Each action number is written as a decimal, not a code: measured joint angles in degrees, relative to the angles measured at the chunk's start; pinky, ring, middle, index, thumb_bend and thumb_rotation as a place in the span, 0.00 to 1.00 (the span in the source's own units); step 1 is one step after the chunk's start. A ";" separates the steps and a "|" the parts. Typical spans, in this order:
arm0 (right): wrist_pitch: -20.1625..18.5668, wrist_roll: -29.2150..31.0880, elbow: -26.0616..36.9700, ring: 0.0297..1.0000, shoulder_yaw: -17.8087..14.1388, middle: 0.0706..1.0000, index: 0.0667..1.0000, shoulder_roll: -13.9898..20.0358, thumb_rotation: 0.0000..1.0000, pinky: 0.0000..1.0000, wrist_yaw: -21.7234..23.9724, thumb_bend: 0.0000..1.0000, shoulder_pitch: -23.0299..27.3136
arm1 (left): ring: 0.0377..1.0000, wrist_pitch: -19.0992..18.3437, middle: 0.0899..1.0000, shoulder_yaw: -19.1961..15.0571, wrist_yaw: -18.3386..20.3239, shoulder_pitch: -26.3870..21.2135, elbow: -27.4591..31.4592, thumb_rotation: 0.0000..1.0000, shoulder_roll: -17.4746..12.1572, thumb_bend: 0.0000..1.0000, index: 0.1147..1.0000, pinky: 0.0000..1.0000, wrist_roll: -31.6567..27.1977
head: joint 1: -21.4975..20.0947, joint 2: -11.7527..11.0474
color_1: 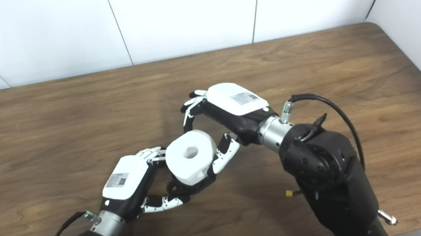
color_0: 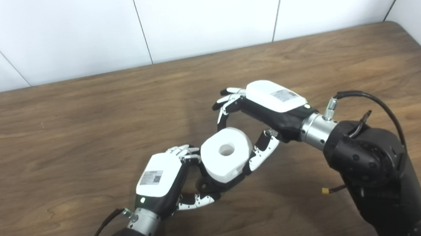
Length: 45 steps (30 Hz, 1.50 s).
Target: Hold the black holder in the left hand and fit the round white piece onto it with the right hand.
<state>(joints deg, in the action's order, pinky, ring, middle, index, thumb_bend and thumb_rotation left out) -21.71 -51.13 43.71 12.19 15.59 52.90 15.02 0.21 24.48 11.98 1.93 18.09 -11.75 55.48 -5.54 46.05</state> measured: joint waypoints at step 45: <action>2.47 -0.32 -2.35 0.95 1.53 0.82 0.44 -0.27 0.14 0.83 -2.32 0.52 -2.80 | 0.84 0.01 0.77 0.01 0.10 -0.01 0.14 0.05 0.05 0.52 0.42 0.83 0.05 | 0.17 0.35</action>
<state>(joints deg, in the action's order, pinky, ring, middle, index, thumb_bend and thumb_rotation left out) -19.24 -51.45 41.36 13.71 15.32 50.58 12.22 0.22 24.48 12.08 1.92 18.23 -11.70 55.53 -5.36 46.41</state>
